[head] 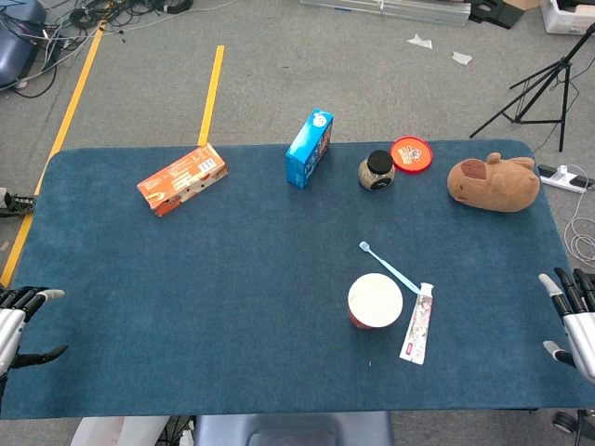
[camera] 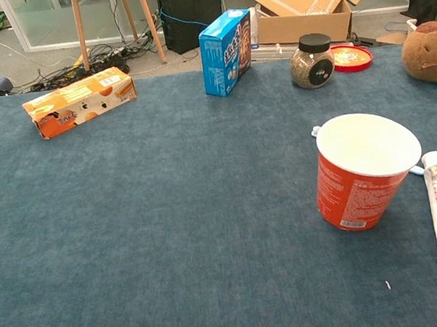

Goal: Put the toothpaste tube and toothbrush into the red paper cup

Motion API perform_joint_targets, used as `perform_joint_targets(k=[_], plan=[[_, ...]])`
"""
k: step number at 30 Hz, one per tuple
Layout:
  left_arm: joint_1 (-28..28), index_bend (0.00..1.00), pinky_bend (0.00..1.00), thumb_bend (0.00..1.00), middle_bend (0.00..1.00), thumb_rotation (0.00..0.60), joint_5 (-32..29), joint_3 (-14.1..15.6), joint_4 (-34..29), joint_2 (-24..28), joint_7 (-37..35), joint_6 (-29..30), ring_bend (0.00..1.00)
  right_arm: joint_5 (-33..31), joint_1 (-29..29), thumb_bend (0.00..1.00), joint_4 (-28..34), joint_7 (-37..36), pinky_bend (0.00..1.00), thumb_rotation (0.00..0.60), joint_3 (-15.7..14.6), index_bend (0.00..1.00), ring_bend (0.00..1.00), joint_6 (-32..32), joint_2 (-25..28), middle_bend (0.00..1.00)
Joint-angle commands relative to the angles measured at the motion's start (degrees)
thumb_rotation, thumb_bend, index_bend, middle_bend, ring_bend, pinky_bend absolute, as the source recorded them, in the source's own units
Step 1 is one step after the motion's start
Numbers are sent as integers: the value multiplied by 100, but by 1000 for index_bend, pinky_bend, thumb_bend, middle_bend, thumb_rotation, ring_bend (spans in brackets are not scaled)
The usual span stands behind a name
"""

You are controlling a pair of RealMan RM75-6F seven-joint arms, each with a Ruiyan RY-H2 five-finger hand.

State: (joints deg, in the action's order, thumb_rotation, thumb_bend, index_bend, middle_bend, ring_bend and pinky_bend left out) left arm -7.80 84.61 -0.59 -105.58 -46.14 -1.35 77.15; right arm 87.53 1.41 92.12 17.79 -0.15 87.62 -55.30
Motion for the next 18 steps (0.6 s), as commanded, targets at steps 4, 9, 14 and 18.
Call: perform_joint_targets(k=[4, 9, 14, 18], plan=[[48, 252, 197, 0, 267, 600, -69, -14, -15, -23, -10, 78, 198, 1, 38, 0, -60, -59, 307, 600, 46, 153, 0, -57, -13, 93], [92, 252, 197, 0, 267, 600, -111, -18, -46, -112, -1, 147, 198, 187, 109, 0, -132, -179, 383, 600, 88, 153, 20, -14, -18, 108], [101, 252, 197, 0, 267, 600, -103, -41, -49, -267, 84, 215, 198, 537, 336, 0, -351, -269, 462, 600, 31, 153, 96, -249, -64, 193], [142, 252, 197, 0, 267, 600, 16, -73, -141, -369, 75, 406, 198, 778, 587, 0, -497, -224, 470, 600, -5, 196, 97, -547, -153, 204]])
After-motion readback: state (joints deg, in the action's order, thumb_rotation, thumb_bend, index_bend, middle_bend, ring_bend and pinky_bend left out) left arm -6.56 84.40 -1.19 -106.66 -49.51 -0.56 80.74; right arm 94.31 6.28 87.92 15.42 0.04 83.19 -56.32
